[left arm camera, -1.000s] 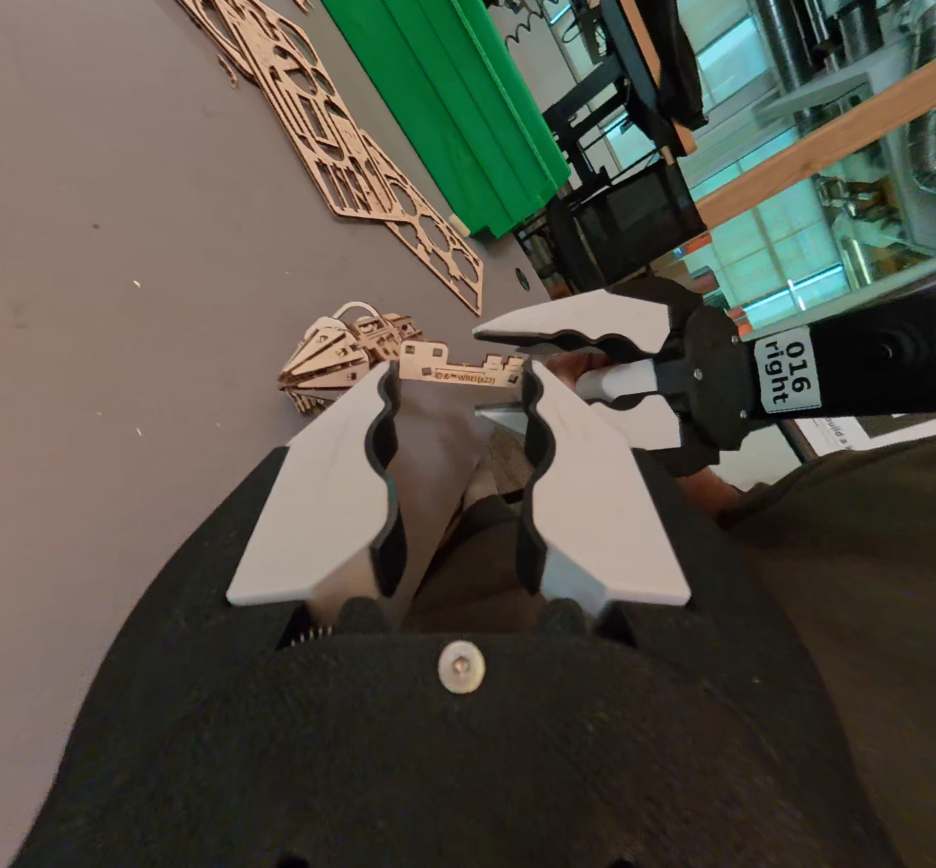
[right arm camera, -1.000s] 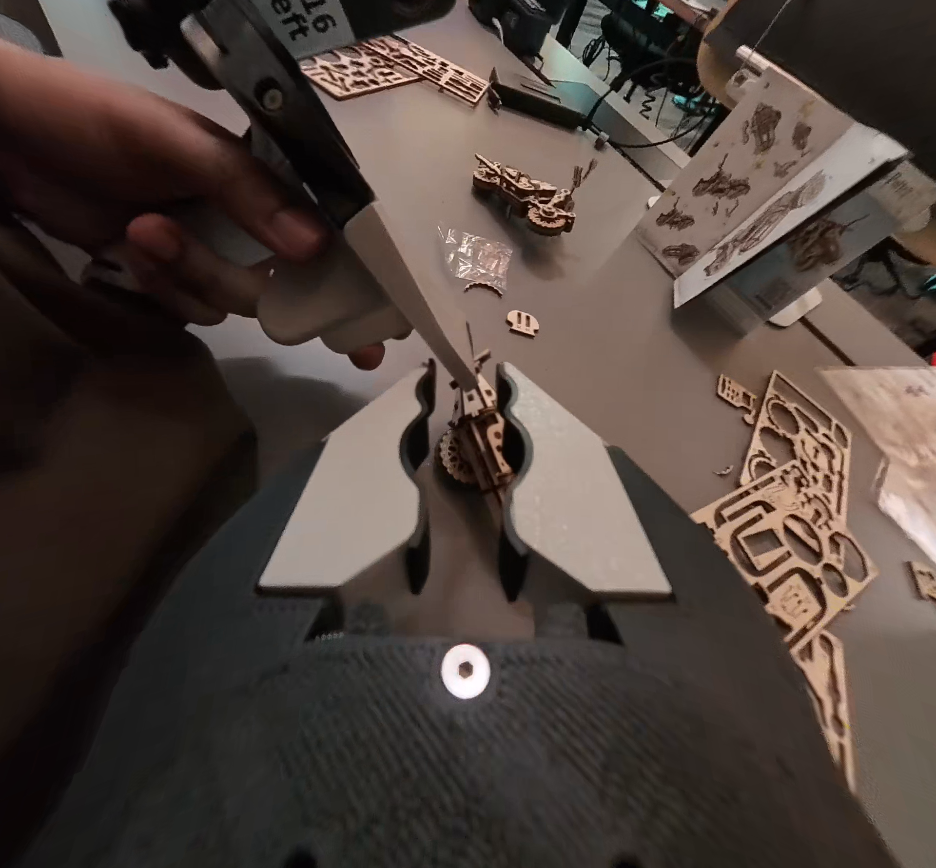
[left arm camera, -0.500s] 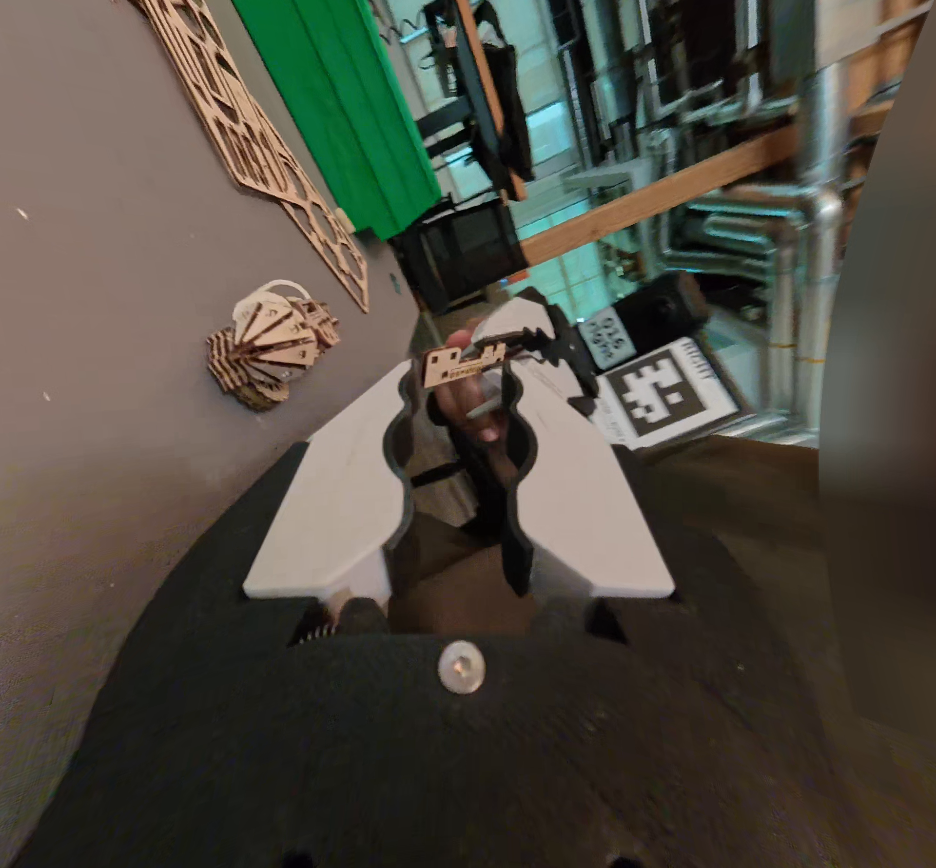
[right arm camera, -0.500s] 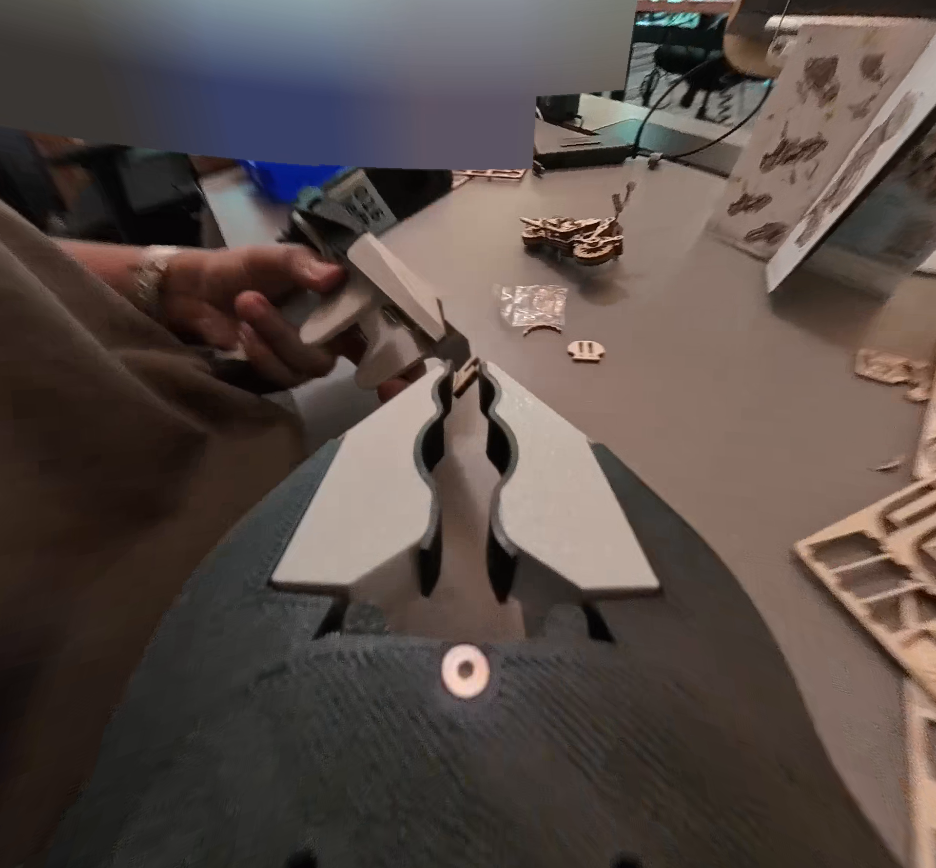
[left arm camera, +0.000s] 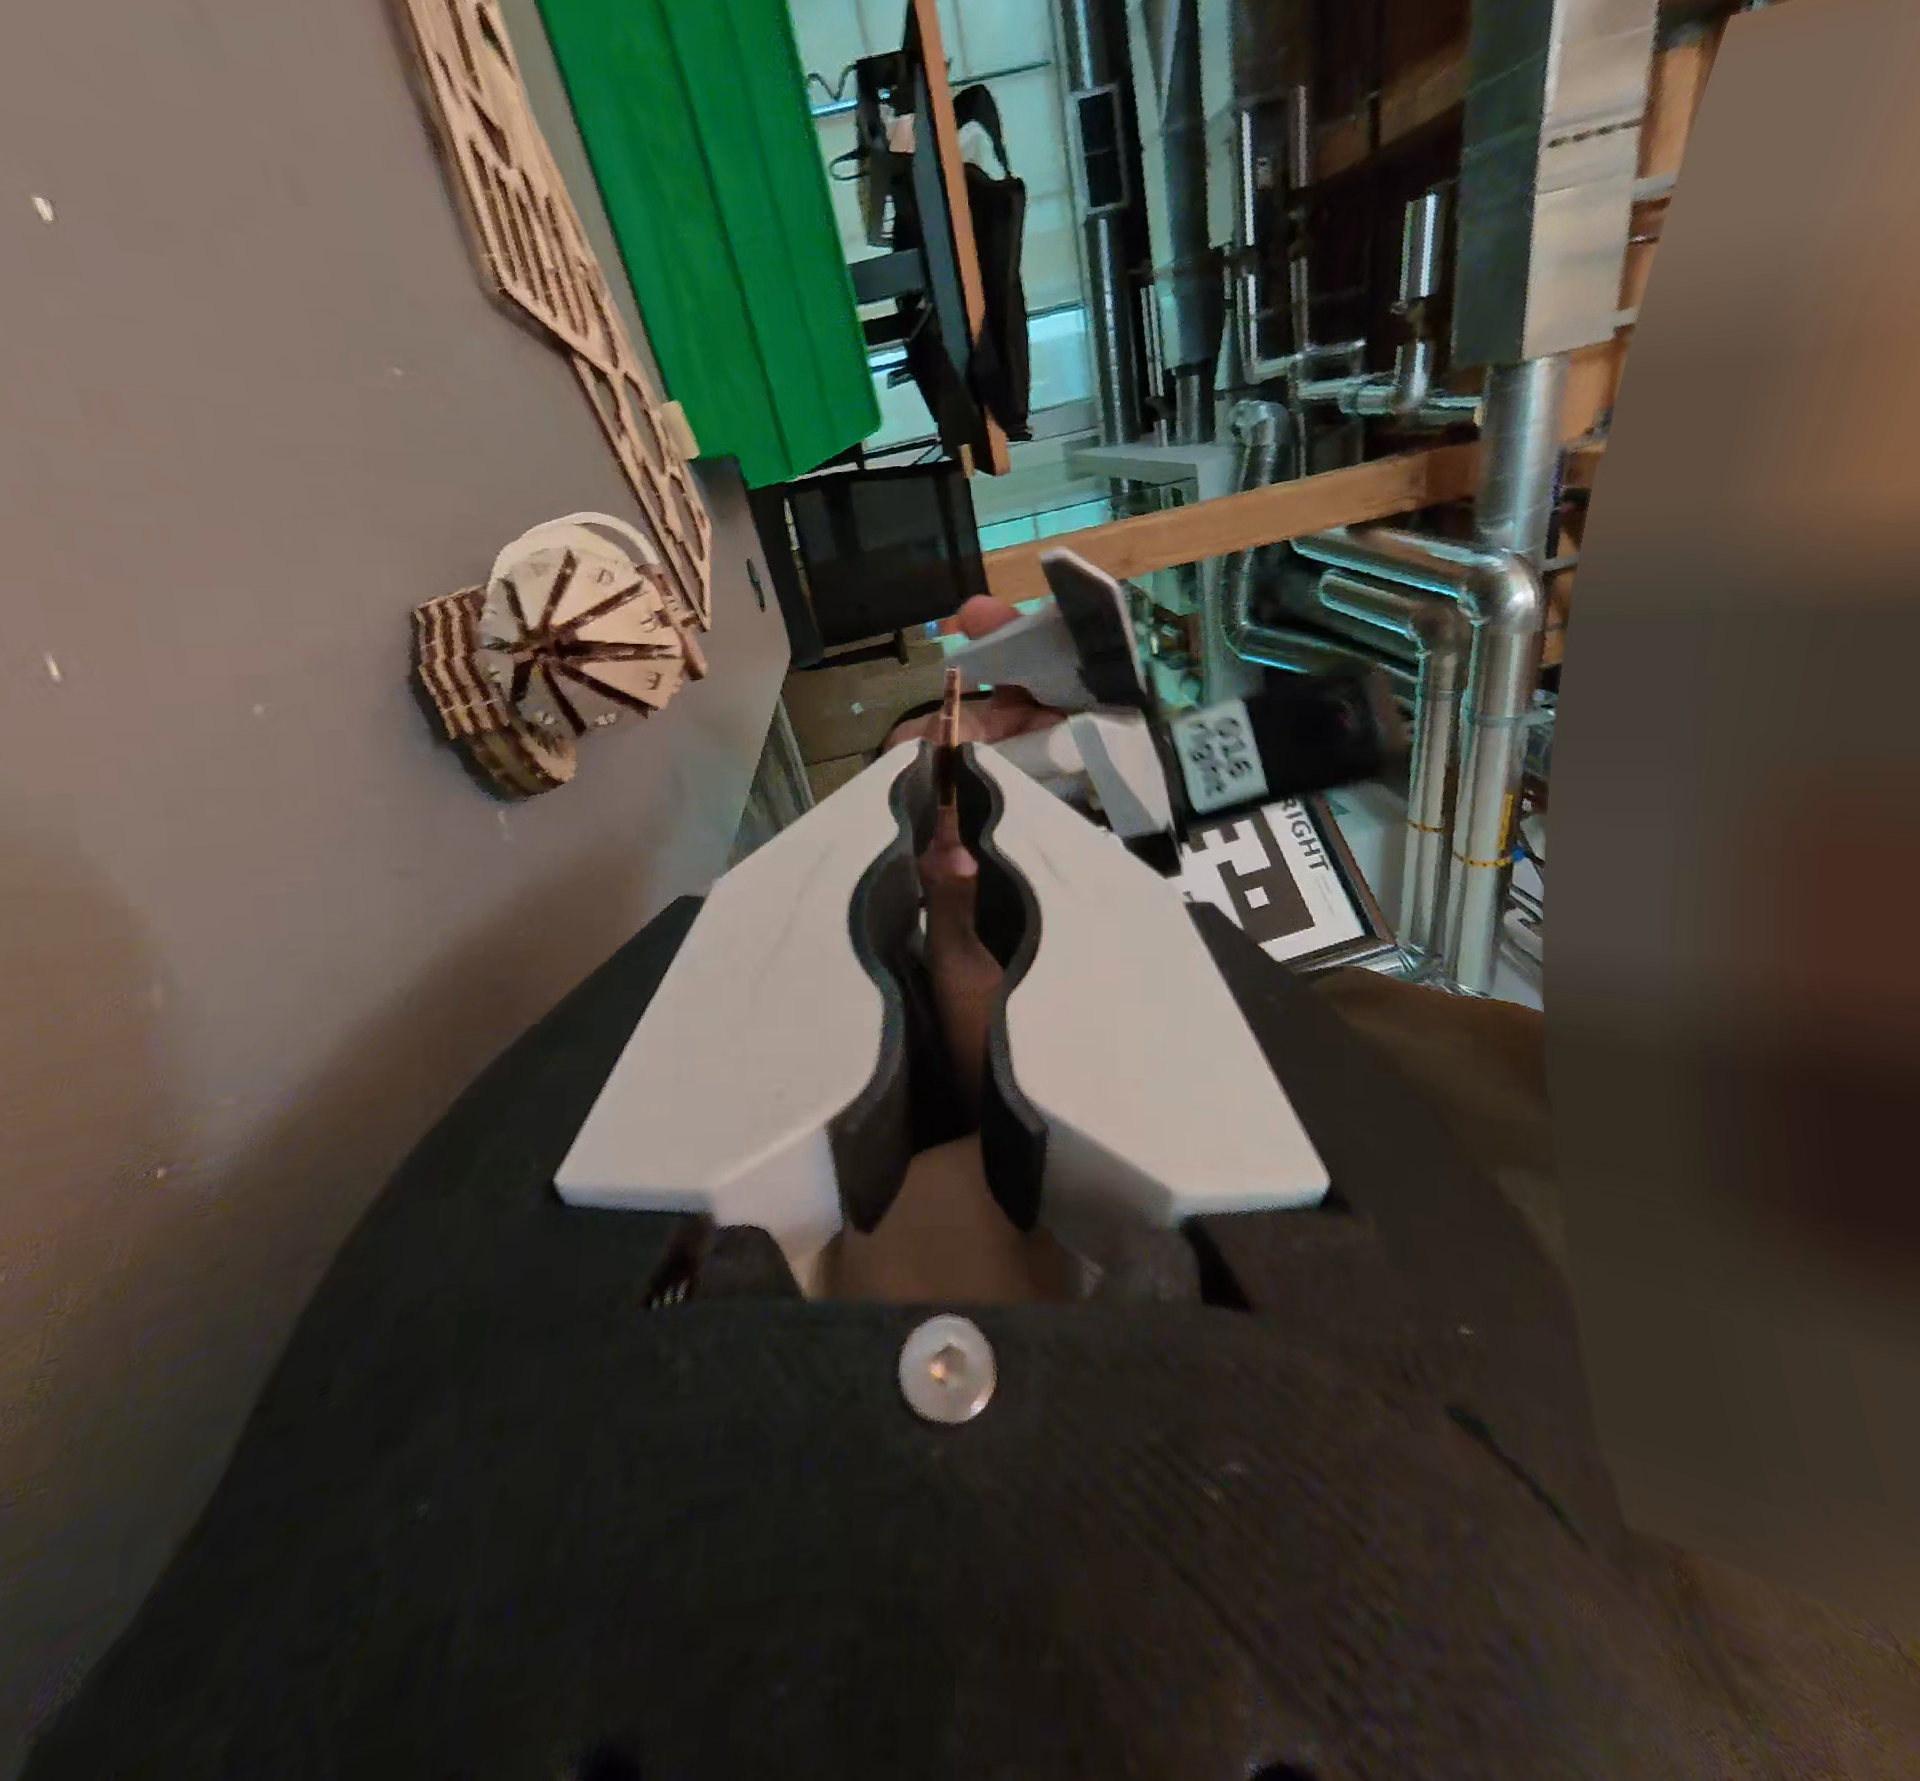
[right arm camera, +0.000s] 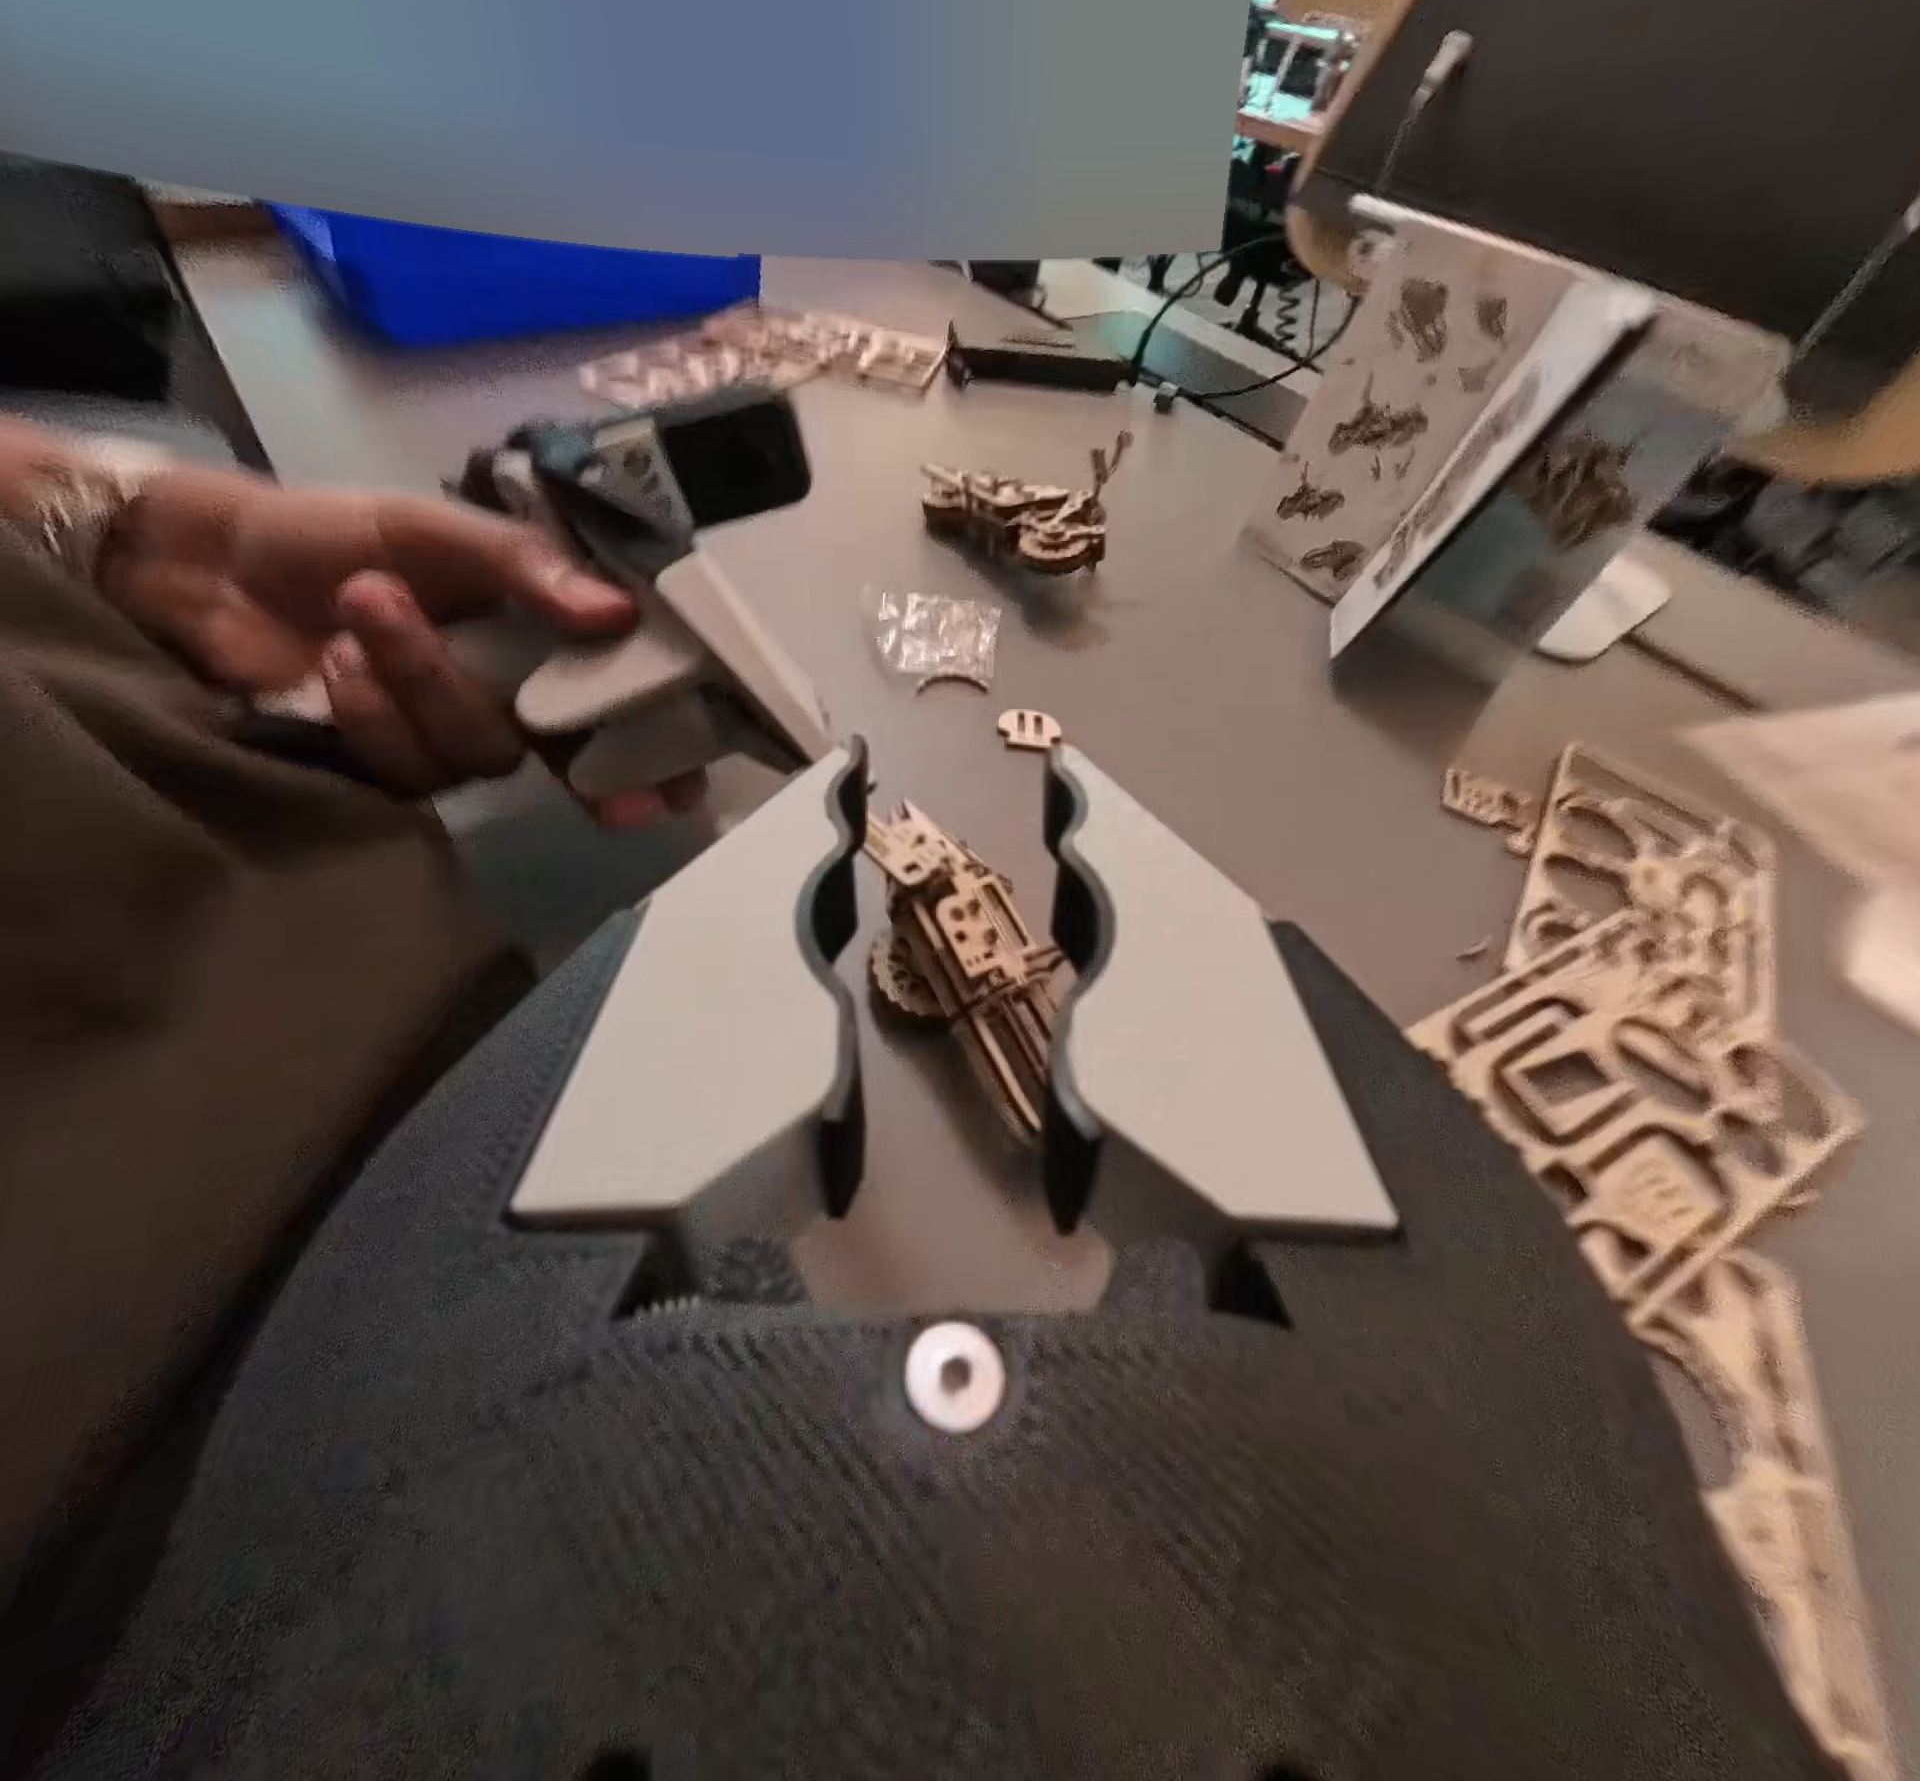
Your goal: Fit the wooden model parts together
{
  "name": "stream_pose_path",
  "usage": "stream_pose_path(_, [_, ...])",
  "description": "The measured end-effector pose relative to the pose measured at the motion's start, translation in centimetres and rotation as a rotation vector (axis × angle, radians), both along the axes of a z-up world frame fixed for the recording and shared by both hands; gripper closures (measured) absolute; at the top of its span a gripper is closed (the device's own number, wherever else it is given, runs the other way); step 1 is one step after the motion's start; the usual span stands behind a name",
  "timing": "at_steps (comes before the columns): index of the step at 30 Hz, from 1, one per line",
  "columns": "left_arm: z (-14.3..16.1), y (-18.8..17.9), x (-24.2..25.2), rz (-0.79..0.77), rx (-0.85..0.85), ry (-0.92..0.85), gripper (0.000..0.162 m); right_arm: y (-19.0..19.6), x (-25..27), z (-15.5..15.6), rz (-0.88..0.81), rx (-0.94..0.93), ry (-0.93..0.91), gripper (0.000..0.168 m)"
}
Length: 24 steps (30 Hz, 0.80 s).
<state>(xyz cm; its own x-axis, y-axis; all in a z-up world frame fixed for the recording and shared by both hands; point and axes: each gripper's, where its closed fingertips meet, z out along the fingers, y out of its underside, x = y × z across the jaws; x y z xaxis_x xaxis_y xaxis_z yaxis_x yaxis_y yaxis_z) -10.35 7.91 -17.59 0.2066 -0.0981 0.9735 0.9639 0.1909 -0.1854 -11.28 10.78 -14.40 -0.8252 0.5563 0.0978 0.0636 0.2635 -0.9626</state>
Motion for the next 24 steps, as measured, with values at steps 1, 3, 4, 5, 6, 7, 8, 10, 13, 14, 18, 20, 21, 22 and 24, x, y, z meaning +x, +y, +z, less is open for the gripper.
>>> stream_pose_path(1, [-0.2, 0.2, 0.1, -0.007, -0.016, -0.003, 0.160, -0.4, 0.4, -0.5, 0.014, 0.082, 0.053, 0.137])
stream_pose_path(3, [-0.6, 0.6, 0.3, -0.022, -0.051, 0.004, 0.160, -1.3, 1.0, -2.4, 0.043, 0.233, 0.084, 0.138])
stream_pose_path(4, [-0.8, 0.8, 0.4, -0.029, -0.073, 0.008, 0.161, -1.7, 1.3, -3.3, 0.057, 0.278, 0.081, 0.139])
stream_pose_path(5, [-1.0, 0.9, 0.5, -0.034, -0.092, 0.014, 0.161, -1.9, 1.4, -3.9, 0.066, 0.308, 0.083, 0.142])
stream_pose_path(6, [-1.1, 1.0, 0.5, -0.032, -0.103, 0.017, 0.161, -2.0, 1.4, -4.1, 0.067, 0.327, 0.091, 0.146])
stream_pose_path(7, [-1.2, 1.0, 0.4, -0.027, -0.106, 0.011, 0.161, -2.0, 1.3, -4.1, 0.064, 0.335, 0.098, 0.151])
stream_pose_path(8, [-1.2, 1.0, 0.3, -0.022, -0.103, 0.001, 0.161, -1.9, 1.2, -4.0, 0.062, 0.331, 0.099, 0.155])
stream_pose_path(10, [-1.2, 0.8, -0.1, -0.011, -0.083, -0.029, 0.161, -1.7, 1.1, -3.9, 0.061, 0.314, 0.087, 0.161])
stream_pose_path(13, [-1.2, 0.8, -0.3, -0.011, -0.060, -0.081, 0.161, -1.4, 0.9, -4.3, 0.057, 0.337, 0.091, 0.161])
stream_pose_path(14, [-1.4, 0.8, -0.3, -0.016, -0.070, -0.079, 0.161, -1.4, 0.8, -4.4, 0.057, 0.350, 0.104, 0.161])
stream_pose_path(18, [-1.5, 0.8, -0.5, -0.026, -0.103, -0.066, 0.161, -1.5, 0.8, -4.8, 0.071, 0.396, 0.139, 0.163])
stream_pose_path(20, [-1.8, 0.8, -0.5, -0.037, -0.144, -0.039, 0.161, -1.4, 0.7, -5.0, 0.079, 0.430, 0.153, 0.160])
stream_pose_path(21, [-2.2, 0.8, -0.6, -0.032, -0.187, -0.004, 0.161, -1.4, 0.6, -5.1, 0.076, 0.451, 0.164, 0.159])
stream_pose_path(22, [-2.5, 0.9, -0.7, -0.021, -0.245, 0.046, 0.160, -1.3, 0.4, -5.3, 0.070, 0.480, 0.177, 0.157])
stream_pose_path(24, [-2.9, 1.0, -0.6, -0.019, -0.348, 0.151, 0.160, -1.2, 0.3, -5.8, 0.060, 0.549, 0.202, 0.156])
